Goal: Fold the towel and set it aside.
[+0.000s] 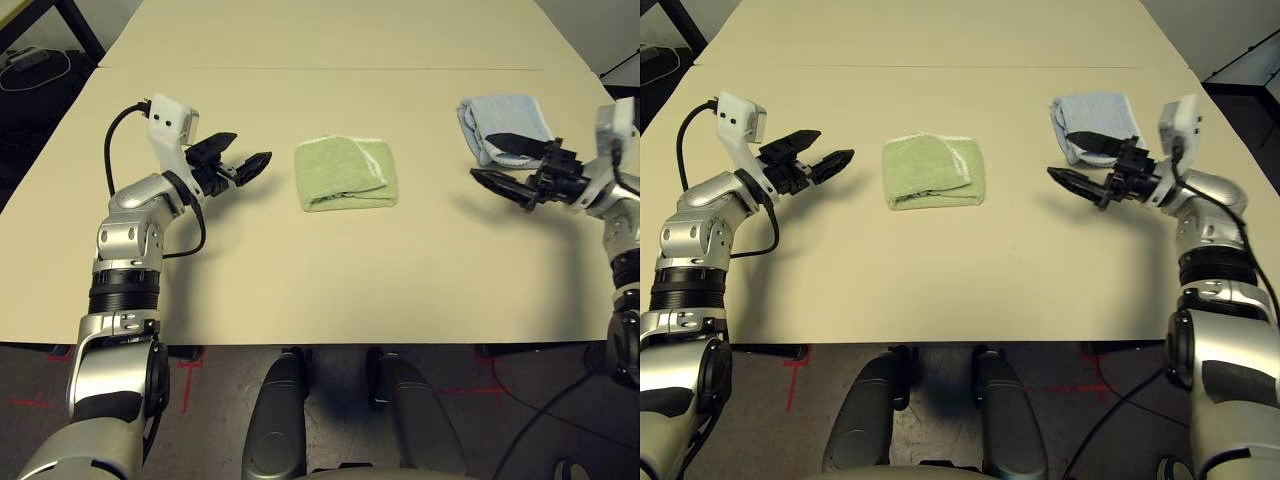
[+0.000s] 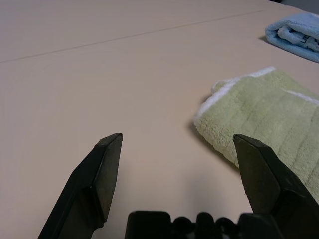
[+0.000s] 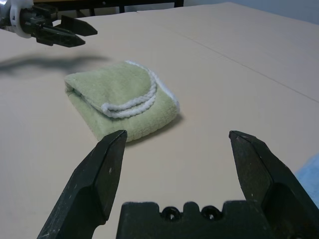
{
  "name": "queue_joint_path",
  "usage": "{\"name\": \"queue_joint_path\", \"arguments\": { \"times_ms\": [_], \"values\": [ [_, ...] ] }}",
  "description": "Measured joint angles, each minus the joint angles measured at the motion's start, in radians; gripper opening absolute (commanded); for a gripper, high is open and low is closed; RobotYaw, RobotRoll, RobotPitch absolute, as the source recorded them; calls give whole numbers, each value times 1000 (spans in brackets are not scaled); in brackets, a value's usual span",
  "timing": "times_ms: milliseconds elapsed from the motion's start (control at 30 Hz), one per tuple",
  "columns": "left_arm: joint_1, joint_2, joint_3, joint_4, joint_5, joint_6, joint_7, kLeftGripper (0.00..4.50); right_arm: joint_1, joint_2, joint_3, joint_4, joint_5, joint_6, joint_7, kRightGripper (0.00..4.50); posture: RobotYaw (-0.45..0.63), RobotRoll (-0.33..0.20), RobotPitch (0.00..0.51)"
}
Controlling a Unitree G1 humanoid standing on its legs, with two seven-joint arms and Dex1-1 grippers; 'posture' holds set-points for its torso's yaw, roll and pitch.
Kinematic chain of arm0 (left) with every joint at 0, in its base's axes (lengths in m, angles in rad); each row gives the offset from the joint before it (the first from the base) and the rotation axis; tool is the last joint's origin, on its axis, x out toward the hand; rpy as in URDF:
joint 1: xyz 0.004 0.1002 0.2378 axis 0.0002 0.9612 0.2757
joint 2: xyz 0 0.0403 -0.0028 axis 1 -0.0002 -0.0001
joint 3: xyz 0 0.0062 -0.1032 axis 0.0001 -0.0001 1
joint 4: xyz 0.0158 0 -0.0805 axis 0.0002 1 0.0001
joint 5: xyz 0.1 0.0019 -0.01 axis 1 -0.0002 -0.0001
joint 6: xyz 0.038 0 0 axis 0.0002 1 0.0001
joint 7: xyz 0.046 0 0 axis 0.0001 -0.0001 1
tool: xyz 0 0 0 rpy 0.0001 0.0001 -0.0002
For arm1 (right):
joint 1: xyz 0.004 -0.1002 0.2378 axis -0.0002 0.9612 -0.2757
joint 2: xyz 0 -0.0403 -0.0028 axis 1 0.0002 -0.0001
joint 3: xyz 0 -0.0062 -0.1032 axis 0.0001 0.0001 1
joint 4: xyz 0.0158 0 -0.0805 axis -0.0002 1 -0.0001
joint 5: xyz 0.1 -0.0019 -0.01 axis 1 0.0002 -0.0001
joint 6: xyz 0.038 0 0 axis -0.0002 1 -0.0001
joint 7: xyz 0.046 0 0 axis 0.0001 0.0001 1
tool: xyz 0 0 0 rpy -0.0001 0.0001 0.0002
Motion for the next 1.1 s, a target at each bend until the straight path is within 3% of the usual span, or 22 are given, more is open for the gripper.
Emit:
{"name": "queue_joint_path", "arguments": {
  "times_ms": [300,533,667,833,1100],
  "values": [
    [30,-2,-3,3,-12,-14,-41,4500,-31,6,28,70,-18,-35,54,4475,133,0,199],
    [48,25,-38,2,-28,-12,-168,4500,-55,6,39,99,-51,-67,82,4475,129,0,201],
    [58,34,-36,-47,-126,125,-245,4500,-56,7,46,114,-66,-76,86,4475,132,0,202],
    [29,16,-1,-76,-244,396,-191,4500,-58,11,49,116,-70,-88,86,4475,133,0,205],
    [-105,-14,18,48,-292,626,-91,4500,-62,15,50,124,-78,-106,85,4475,131,0,207]
  ]
}}
